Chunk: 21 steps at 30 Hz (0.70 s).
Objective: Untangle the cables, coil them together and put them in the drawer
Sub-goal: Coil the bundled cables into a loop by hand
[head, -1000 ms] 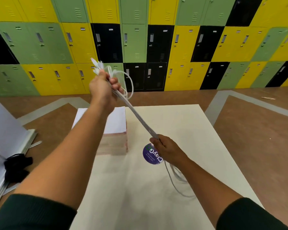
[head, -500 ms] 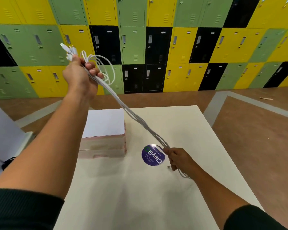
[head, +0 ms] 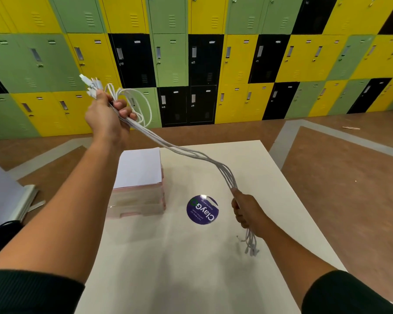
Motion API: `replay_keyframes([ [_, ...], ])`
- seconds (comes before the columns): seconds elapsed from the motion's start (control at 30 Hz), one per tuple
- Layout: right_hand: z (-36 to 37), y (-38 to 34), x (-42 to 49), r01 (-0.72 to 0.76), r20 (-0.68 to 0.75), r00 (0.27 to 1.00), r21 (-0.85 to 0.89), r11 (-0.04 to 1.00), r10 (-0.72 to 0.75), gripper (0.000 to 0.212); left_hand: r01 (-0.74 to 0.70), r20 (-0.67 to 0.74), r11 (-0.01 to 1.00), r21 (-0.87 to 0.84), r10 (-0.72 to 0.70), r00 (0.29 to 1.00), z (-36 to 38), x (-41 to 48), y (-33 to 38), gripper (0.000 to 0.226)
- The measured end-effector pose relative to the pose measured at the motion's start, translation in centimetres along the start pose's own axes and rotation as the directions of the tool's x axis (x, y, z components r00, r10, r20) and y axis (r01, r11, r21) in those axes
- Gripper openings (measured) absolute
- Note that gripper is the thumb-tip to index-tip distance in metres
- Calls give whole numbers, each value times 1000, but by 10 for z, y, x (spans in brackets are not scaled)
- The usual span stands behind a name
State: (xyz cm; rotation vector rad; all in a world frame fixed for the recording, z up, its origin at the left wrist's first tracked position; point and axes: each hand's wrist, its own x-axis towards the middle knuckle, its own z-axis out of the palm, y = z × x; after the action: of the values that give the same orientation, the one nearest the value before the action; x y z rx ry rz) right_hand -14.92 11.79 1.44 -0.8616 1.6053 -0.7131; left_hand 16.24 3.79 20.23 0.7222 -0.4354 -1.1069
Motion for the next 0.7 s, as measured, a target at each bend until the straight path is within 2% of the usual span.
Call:
replay_keyframes([
  [0.1,-2,-4,-2,-33,33,999,62,998,31,20,16,1,998,60,-17,1000,-3,-6,-14,37],
  [0.23,-8,4,-4,54,24,998,-75,996,-52,23,49,4,993,107,-50,999,-8,-12,-31,36],
  [0.33,-17,14,-2,42,20,999,-238,970,-38,22,80,20,984,159,-85,996,-10,-18,-41,35],
  [0.4,-24,24,4,-2,-10,1000,-421,907,-3,22,133,51,970,206,-146,988,-12,-23,-48,34],
  [0.47,-32,35,11,-16,-46,999,-617,786,-15,22,205,87,945,257,-234,968,-12,-30,-57,33],
  [0.53,-39,43,13,-55,-95,995,-740,670,-22,24,262,104,906,333,-312,944,-14,-39,-68,32],
  [0.6,-43,45,11,-99,-128,992,-798,595,-7,25,305,110,870,387,-372,921,-16,-49,-80,30],
  [0.7,-46,47,12,-122,-145,989,-803,584,8,17,383,97,835,396,-453,886,-22,-61,-99,27],
])
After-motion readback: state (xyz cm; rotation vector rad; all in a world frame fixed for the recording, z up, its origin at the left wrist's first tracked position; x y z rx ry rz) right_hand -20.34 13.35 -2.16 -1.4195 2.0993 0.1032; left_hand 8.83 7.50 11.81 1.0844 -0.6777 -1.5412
